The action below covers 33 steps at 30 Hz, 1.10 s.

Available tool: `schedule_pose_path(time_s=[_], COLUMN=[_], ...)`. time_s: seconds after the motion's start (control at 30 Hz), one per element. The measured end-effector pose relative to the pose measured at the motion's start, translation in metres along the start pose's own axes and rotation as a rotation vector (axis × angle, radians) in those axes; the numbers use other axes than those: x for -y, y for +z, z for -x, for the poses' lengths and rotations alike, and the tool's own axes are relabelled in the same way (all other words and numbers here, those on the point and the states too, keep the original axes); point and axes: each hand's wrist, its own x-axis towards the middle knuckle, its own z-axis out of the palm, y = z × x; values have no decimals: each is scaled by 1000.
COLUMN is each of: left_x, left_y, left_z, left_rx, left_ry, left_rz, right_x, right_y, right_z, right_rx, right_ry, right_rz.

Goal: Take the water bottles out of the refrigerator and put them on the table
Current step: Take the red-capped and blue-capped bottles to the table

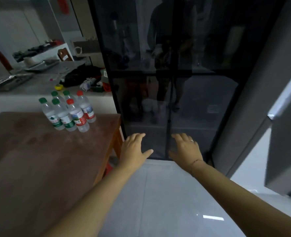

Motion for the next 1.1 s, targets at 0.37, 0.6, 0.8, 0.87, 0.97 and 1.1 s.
schedule_pose_path(time_s=[0.37, 0.6, 0.8, 0.87, 0.97, 1.1], left_x=[-79, -115, -177, -205, -251, -316], left_y=[6, -3, 2, 5, 10, 22], left_z=[127, 169, 192, 195, 196, 198], left_rx=[56, 45, 66, 67, 66, 52], left_ry=[14, 153, 306, 354, 426, 523], left_rz=[12, 41, 64, 91, 107, 119], right_x=[-33, -41, -77, -95, -123, -166], right_y=[-31, -66, -113, -130, -154, -186], right_z=[141, 214, 280, 297, 318, 340], right_rx=[-32, -139, -274, -320, -387, -444], right_ry=[10, 114, 209, 239, 278, 319], right_rz=[-2, -68, -90, -88, -84, -77])
